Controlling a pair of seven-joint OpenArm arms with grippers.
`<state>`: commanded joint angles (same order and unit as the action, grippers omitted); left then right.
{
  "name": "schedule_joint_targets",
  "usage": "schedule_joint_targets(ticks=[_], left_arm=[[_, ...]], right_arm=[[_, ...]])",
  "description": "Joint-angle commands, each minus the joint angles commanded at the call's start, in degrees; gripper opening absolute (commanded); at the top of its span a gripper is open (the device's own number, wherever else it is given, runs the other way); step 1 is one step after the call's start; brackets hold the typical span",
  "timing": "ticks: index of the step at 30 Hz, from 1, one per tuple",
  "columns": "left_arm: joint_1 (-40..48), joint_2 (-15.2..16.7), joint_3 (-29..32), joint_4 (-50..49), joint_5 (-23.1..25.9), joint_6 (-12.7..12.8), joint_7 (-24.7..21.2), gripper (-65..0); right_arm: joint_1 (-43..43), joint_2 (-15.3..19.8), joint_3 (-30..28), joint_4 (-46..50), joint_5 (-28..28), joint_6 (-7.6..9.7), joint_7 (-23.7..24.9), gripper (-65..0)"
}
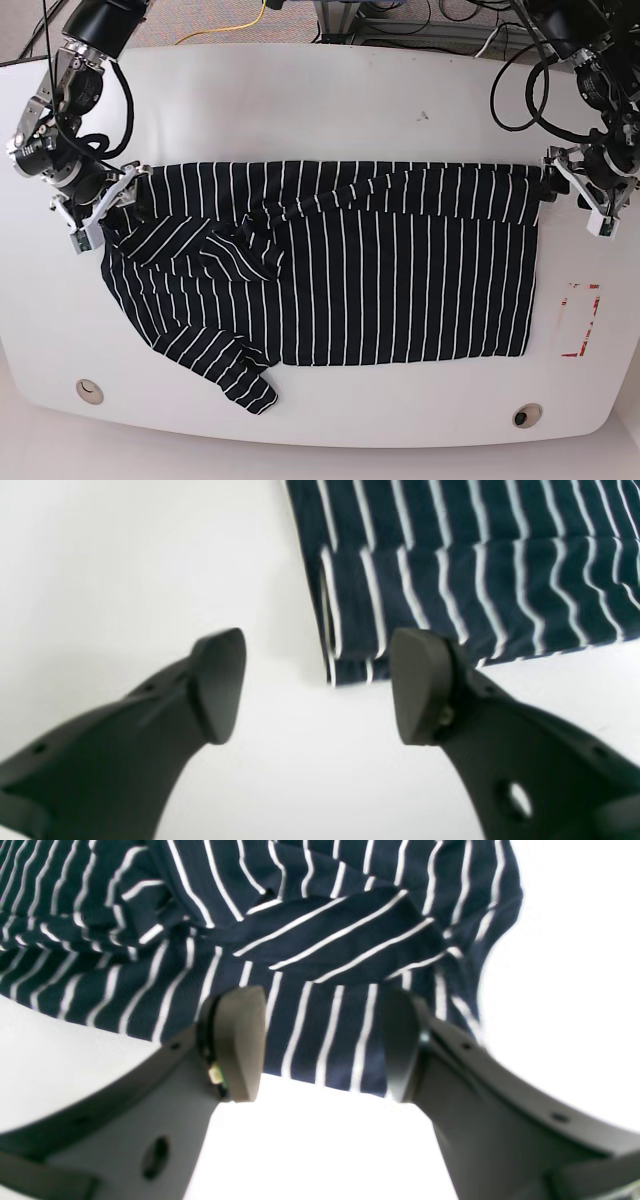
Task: Layout the t-shirt on the table in an organized manner, then fold the t-shirt properly
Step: 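Move both grippers to the two corners of the folded edge, then grasp the folded edge corners with both grippers, adjusting the left along the side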
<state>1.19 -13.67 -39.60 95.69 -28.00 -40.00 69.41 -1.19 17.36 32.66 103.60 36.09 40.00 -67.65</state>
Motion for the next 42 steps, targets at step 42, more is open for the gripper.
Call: schedule_joint_targets(ticks=[42], left_arm=[[-5.71, 0.26, 11.08, -10.9, 0.09, 0.0, 0.0, -20.6]], right_arm=[[-0.79, -1.58, 0.35, 0.0, 0.44, 0.0, 0.0, -29.6]])
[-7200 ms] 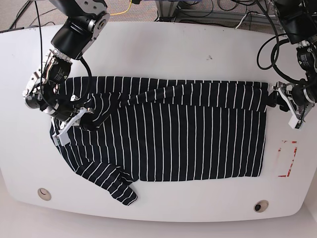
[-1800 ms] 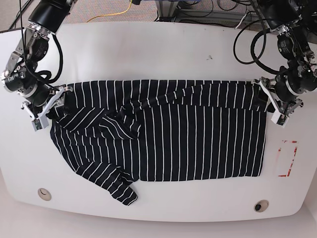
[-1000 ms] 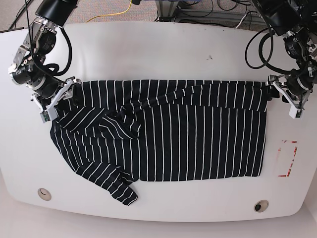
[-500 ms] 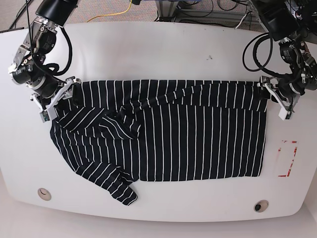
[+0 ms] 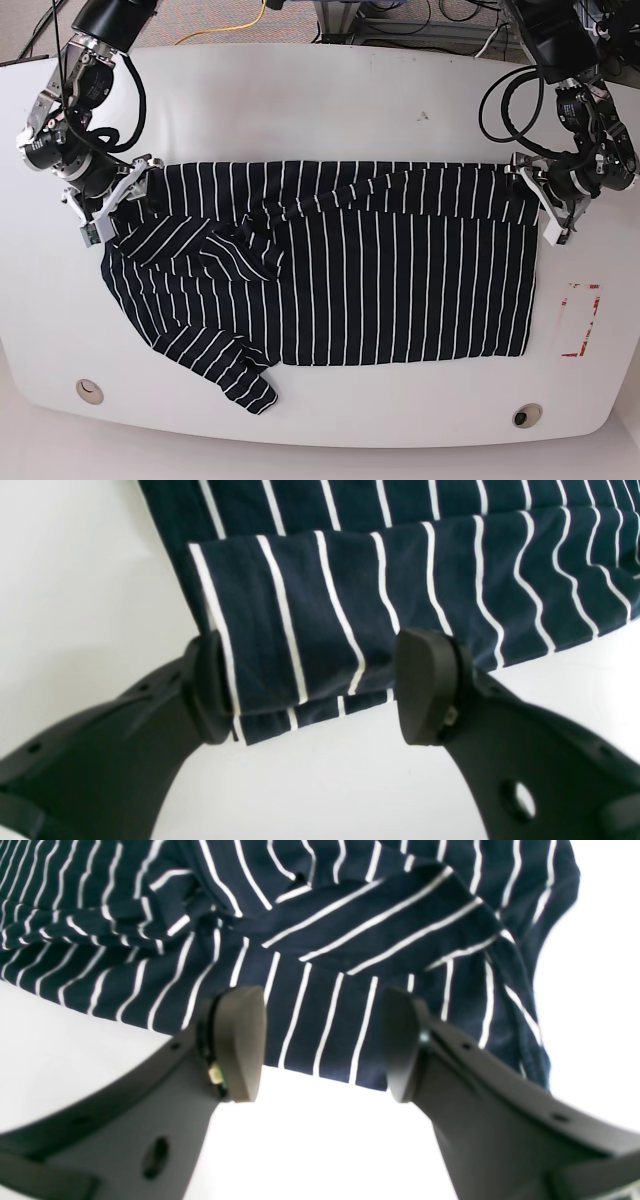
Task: Layout the t-shirt on the table in an organized manner, then fold the t-shirt properly
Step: 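Grasp the folded edge corners with both grippers, adjusting the left along the side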
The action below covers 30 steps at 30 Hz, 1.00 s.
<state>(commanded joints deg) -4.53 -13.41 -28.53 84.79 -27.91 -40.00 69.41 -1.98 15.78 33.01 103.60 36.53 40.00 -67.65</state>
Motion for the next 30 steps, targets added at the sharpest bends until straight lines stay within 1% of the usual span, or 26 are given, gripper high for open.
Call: schedule_joint_targets(ticks=[3, 4, 5, 6, 9, 11, 15, 21, 24, 30], left_arm=[[0.0, 0.0, 0.0, 0.0, 0.0, 0.0, 0.0, -21.2], [0.09, 0.0, 0.0, 0.0, 0.0, 0.0, 0.0, -23.1], [0.09, 0.0, 0.0, 0.0, 0.0, 0.0, 0.0, -26.9], [0.09, 0.0, 0.0, 0.0, 0.0, 0.0, 0.0, -29.4], [0.09, 0.0, 0.0, 0.0, 0.0, 0.0, 0.0, -42.8], [0.09, 0.0, 0.0, 0.0, 0.0, 0.0, 0.0, -48.6], [0.0, 0.0, 0.0, 0.0, 0.0, 0.0, 0.0, -56.8], [-0.26, 0.0, -0.26, 0.35, -0.18, 0.0, 0.09, -64.9], [-0.7, 0.0, -0.44, 0.44, -0.26, 0.0, 0.09, -65.0], [-4.31, 0.0, -4.57, 0.18, -0.26, 0.0, 0.35, -65.0]], right_arm=[[0.0, 0.0, 0.0, 0.0, 0.0, 0.0, 0.0, -29.6], [0.0, 0.0, 0.0, 0.0, 0.0, 0.0, 0.0, -29.6], [0.0, 0.0, 0.0, 0.0, 0.0, 0.0, 0.0, -29.6], [0.0, 0.0, 0.0, 0.0, 0.0, 0.0, 0.0, -29.6], [0.0, 0.0, 0.0, 0.0, 0.0, 0.0, 0.0, -29.6], [0.0, 0.0, 0.0, 0.0, 0.0, 0.0, 0.0, -29.6], [0.0, -0.26, 0.0, 0.0, 0.0, 0.0, 0.0, -29.6], [0.0, -1.32, 0.0, 0.0, 0.0, 0.0, 0.0, -29.6], [0.0, -1.49, 0.0, 0.0, 0.0, 0.0, 0.0, -29.6], [0.0, -1.58, 0.0, 0.0, 0.0, 0.0, 0.0, -29.6]])
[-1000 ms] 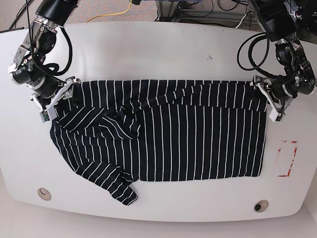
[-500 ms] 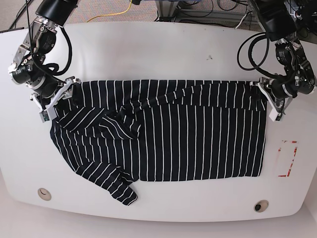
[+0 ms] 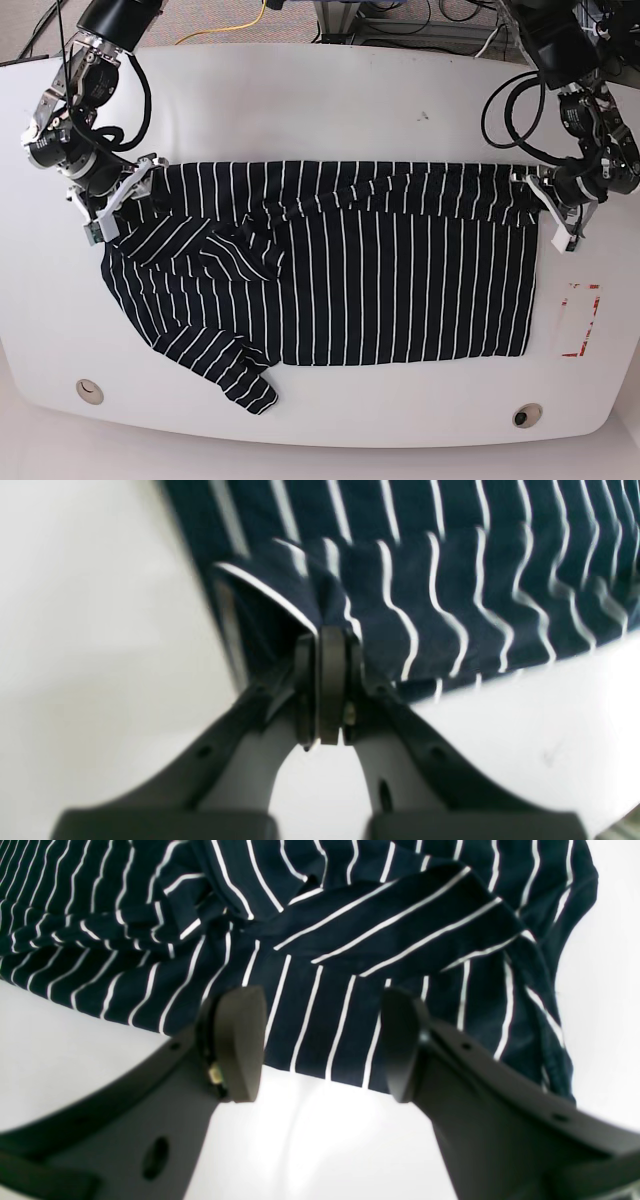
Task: Layout the t-shirt on the table in an organized manner, then fold the t-shirt properly
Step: 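Grasp the folded edge corners with both grippers, adjusting the left along the side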
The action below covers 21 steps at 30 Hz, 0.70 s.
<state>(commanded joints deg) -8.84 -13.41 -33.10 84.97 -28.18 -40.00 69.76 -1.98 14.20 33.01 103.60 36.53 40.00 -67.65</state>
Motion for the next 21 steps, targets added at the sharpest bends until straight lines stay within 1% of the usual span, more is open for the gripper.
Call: schedule_joint_targets(ticks=[3, 17, 21], left_arm=[[-1.76, 0.0, -1.32, -0.09, 0.0, 0.0, 0.0, -65.0], [-5.36, 0.09, -1.49, -0.18, 0.0, 0.0, 0.0, -65.0], [-6.51, 0.7, -1.58, -0.18, 0.09, 0.0, 0.0, -65.0]], right_arm=[[0.0, 0.0, 0.0, 0.0, 0.0, 0.0, 0.0, -29.6], [0.26, 0.26, 0.0, -0.18, -0.53, 0.0, 0.0, -29.8], [0.26, 0.44, 0.0, -0.26, -0.53, 0.0, 0.0, -29.8]])
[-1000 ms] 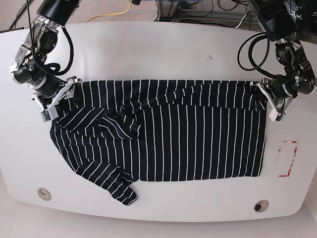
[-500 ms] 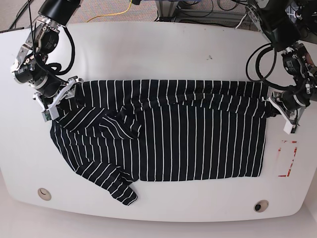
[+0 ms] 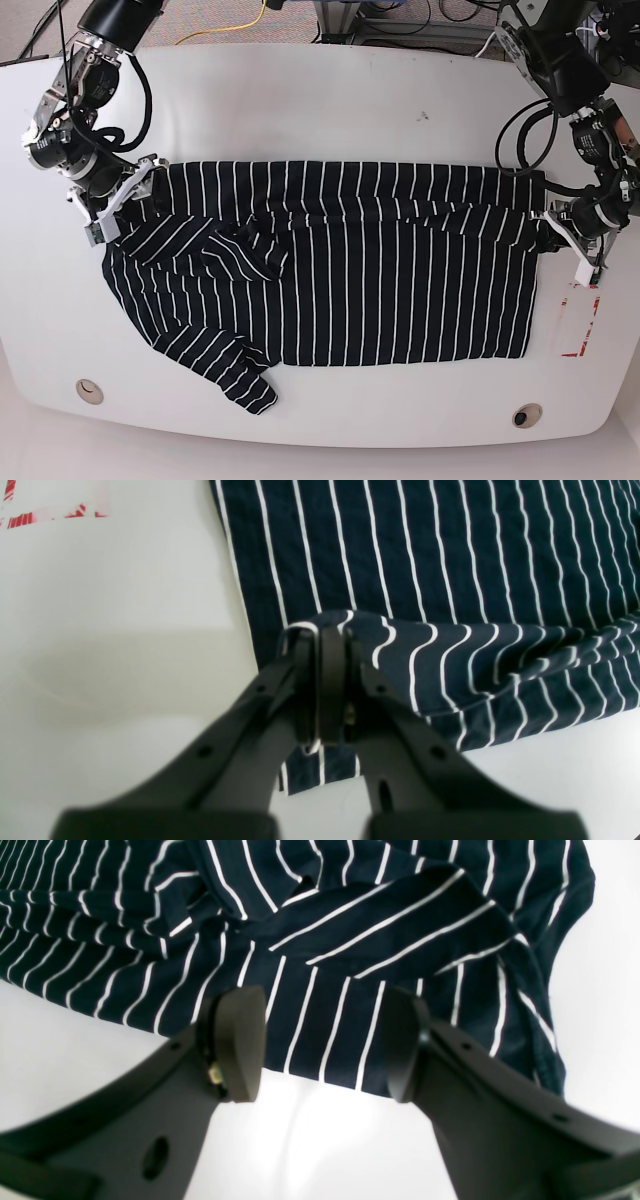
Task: Layout the t-shirt on the table in an organized manner, then fold the t-shirt properly
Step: 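Grasp the folded edge corners with both grippers, adjusting the left along the side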
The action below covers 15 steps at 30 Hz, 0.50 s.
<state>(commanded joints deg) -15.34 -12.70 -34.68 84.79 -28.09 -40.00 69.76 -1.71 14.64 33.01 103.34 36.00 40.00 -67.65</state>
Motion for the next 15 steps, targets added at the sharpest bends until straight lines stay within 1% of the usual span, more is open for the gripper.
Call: schedule_joint_targets(ticks=[3, 6, 12, 14, 15], left_arm=[[-1.23, 0.0, -0.09, -0.18, 0.18, 0.0, -0.18, -65.0], [-2.73, 0.0, -0.09, -2.37, 0.18, 0.0, -0.18, -65.0], [-5.89, -1.85, -0.09, -9.67, 0.18, 0.0, -0.18, -65.0], [-6.33, -2.55, -0.09, -11.43, 0.18, 0.0, -0.18, -63.5], [-6.33, -2.99, -0.09, -11.96, 0.18, 0.0, -0.18, -61.7]], right_arm=[[0.0, 0.09, 0.0, 0.0, 0.0, 0.0, 0.0, -29.8], [0.0, 0.09, 0.0, 0.0, 0.0, 0.0, 0.0, -29.8], [0.0, 0.09, 0.0, 0.0, 0.0, 0.0, 0.0, -29.8], [0.0, 0.09, 0.0, 0.09, 0.0, 0.0, 0.0, -29.8], [0.0, 0.09, 0.0, 0.18, 0.0, 0.0, 0.0, -29.8]])
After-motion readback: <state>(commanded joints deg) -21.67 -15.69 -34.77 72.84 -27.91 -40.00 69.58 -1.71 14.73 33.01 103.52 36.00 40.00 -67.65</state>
